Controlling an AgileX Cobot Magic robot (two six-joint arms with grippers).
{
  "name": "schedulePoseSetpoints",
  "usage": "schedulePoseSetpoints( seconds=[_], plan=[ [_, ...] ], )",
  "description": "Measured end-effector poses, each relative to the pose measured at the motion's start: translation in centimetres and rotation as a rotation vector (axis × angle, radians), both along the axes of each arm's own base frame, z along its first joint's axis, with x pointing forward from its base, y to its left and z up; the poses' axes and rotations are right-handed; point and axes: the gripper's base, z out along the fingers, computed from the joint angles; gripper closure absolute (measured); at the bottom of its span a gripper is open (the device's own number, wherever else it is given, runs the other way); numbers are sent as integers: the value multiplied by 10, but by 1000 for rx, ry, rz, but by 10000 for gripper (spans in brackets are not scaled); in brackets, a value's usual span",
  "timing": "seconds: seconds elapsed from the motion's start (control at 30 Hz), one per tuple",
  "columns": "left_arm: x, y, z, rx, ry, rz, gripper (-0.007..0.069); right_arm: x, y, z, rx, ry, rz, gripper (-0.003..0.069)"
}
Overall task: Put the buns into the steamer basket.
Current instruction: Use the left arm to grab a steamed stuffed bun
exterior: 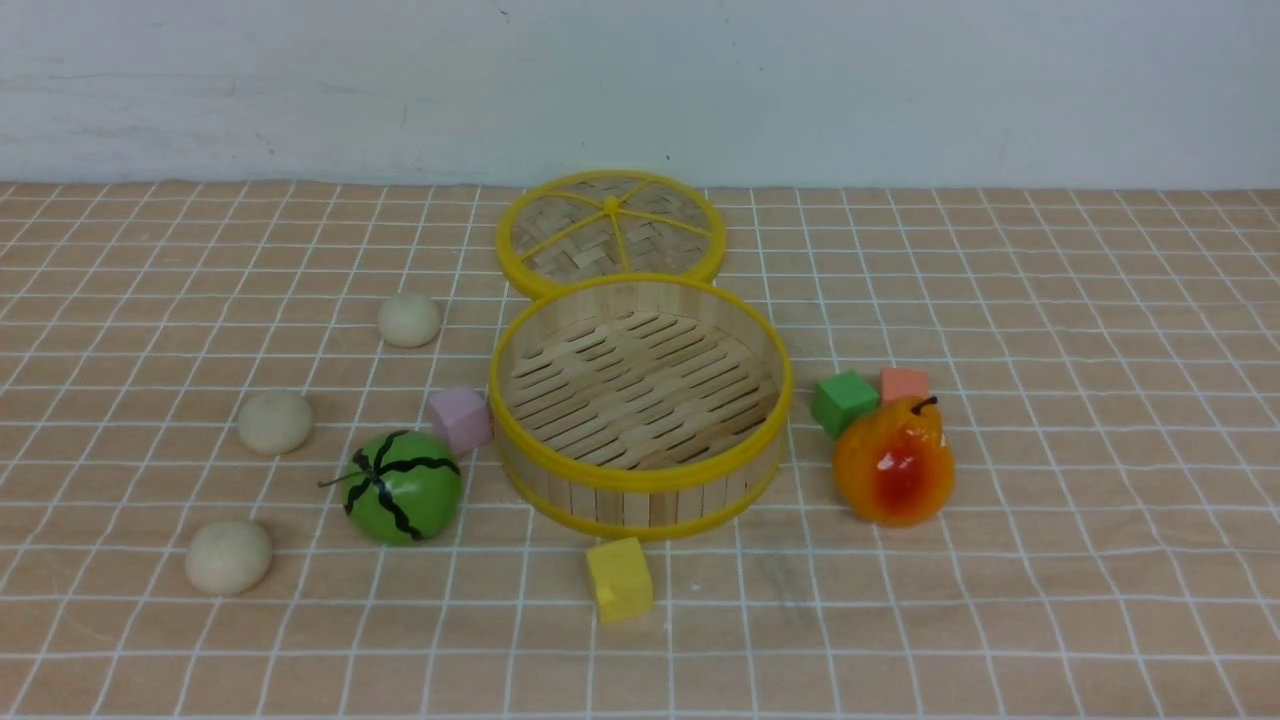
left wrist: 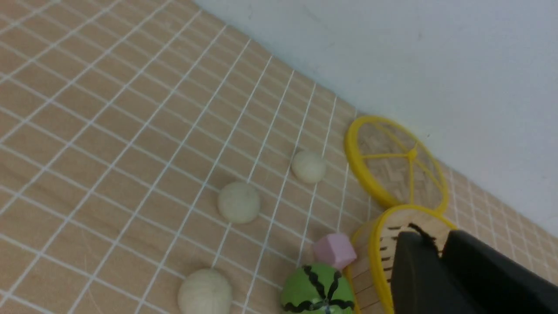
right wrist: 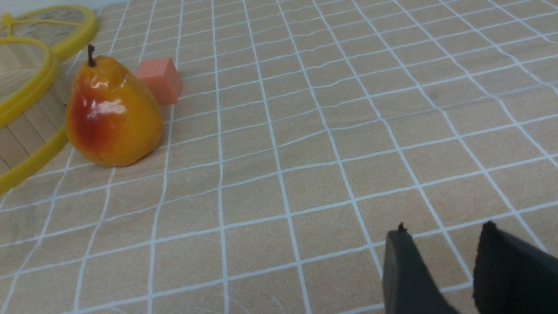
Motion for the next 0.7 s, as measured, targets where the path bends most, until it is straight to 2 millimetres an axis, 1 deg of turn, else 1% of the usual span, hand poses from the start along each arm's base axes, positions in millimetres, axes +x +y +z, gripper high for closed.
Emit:
schedulePoseSetpoints(
  seconds=[0.13, 0.17, 0.2, 0.23, 0.27, 0.37, 0.43, 0.47, 0.5, 0.53, 0.57, 0.6, 0.63, 0.7],
  plan=[
    [33, 3, -20, -16, 101, 4, 537, 0, 0, 0, 0, 0, 0, 418],
    [37, 3, -23, -19, 117, 4, 536, 0, 0, 0, 0, 0, 0, 418],
    [46, 4, -30, -22, 154, 4, 535, 0, 0, 0, 0, 0, 0, 418],
    [48, 4, -33, -25, 168, 4, 534, 0, 0, 0, 0, 0, 0, 418],
    [60, 4, -46, -46, 241, 2, 533, 0, 0, 0, 0, 0, 0, 418],
    [71, 4, -59, -66, 304, 1, 533, 0, 0, 0, 0, 0, 0, 418],
    [83, 4, -75, -74, 382, -1, 530, 0, 0, 0, 0, 0, 0, 418],
    [85, 4, -78, -75, 396, -2, 530, 0, 0, 0, 0, 0, 0, 418],
    [92, 5, -91, -66, 458, -13, 527, 0, 0, 0, 0, 0, 0, 418],
    [95, 5, -95, -58, 480, -21, 525, 0, 0, 0, 0, 0, 0, 418],
    [100, 5, -105, -50, 521, -35, 523, 0, 0, 0, 0, 0, 0, 418],
    [100, 5, -106, -46, 530, -41, 522, 0, 0, 0, 0, 0, 0, 418],
    [106, 4, -116, -34, 580, -68, 516, 0, 0, 0, 0, 0, 0, 418],
    [112, 2, -123, -16, 618, -103, 503, 0, 0, 0, 0, 0, 0, 418]
  ],
)
